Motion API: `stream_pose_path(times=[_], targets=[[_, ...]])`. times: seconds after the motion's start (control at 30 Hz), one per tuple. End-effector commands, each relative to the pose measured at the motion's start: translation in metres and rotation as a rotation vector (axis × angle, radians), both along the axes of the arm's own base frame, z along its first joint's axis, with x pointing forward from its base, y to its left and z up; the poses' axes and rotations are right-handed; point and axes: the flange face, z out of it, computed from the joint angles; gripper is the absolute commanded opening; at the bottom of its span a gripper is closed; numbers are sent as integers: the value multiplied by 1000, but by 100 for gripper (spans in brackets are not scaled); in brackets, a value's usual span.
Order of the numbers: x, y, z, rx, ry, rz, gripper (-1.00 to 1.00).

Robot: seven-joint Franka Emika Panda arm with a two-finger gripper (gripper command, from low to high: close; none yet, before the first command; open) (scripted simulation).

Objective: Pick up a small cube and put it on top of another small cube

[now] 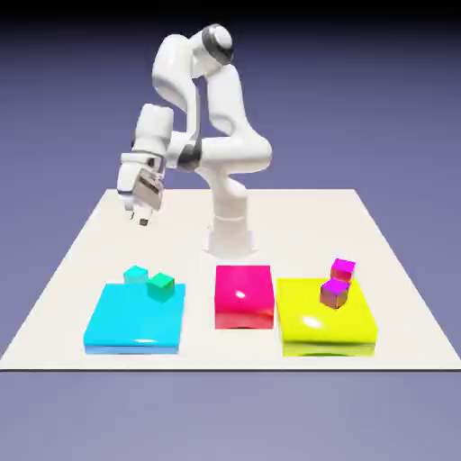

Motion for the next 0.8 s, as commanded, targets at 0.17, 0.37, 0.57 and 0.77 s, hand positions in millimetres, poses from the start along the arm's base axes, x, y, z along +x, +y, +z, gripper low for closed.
stream_pose_path(times=[0.17,0.37,0.57,0.77], targets=[[-32,-22,-40,-154,113,227,0],[-65,-35,-84,-288,227,471,0],[-98,-37,-129,-403,334,733,0],[-130,-29,-172,-497,421,995,0]])
